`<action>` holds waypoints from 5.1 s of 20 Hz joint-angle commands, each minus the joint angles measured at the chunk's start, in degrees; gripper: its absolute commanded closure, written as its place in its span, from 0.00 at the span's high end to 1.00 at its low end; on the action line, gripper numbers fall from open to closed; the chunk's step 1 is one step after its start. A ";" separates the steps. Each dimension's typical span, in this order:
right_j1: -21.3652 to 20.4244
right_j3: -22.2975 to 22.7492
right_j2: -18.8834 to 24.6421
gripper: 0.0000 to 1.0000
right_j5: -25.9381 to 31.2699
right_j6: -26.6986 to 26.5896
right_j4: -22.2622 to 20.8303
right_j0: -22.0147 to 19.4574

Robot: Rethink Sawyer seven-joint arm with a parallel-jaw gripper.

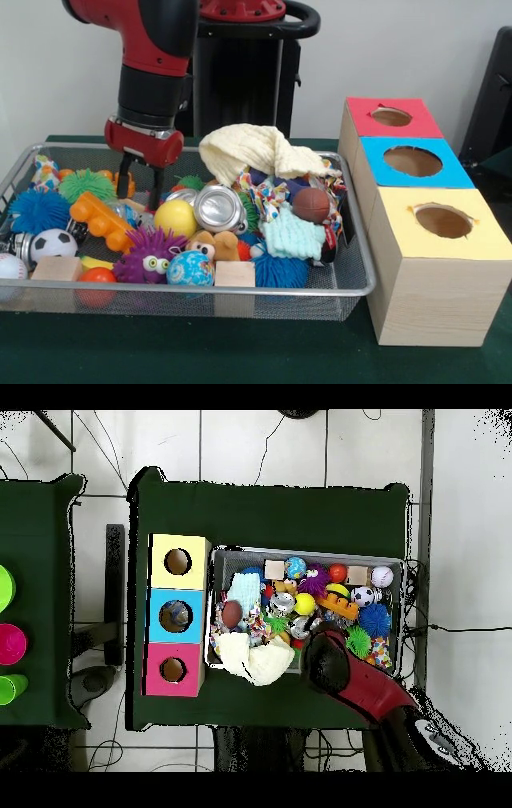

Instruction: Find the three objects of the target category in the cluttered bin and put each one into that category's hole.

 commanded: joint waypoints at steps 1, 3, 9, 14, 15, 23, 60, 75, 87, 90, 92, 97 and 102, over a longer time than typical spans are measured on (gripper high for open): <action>1.75 -5.68 2.50 1.00 -3.04 10.02 0.84 -1.23; 1.83 -5.75 2.60 1.00 -3.17 10.13 0.80 -1.36; 2.50 -6.41 3.42 1.00 -3.80 10.19 0.18 -2.08; 3.36 -6.98 4.08 1.00 -4.69 10.38 -0.24 -2.60; 3.57 -7.17 4.20 1.00 -4.86 10.37 -0.33 -2.70; 3.80 -6.93 4.38 1.00 -5.63 10.74 -0.54 -2.75; 5.60 -5.06 6.80 1.00 -4.04 11.50 0.54 -3.89; 6.21 -4.91 6.48 1.00 -3.03 10.96 0.92 -3.95; 6.08 -3.88 6.50 1.00 -2.62 11.47 1.18 -4.16; 5.98 -4.05 6.11 1.00 -2.56 11.12 1.07 -3.88; 5.60 -4.18 5.40 1.00 -2.13 10.72 1.26 -3.18; 4.18 -4.09 3.81 1.00 -1.69 9.97 1.29 -1.65; 3.69 -3.90 4.13 1.00 -1.14 9.73 0.77 -2.20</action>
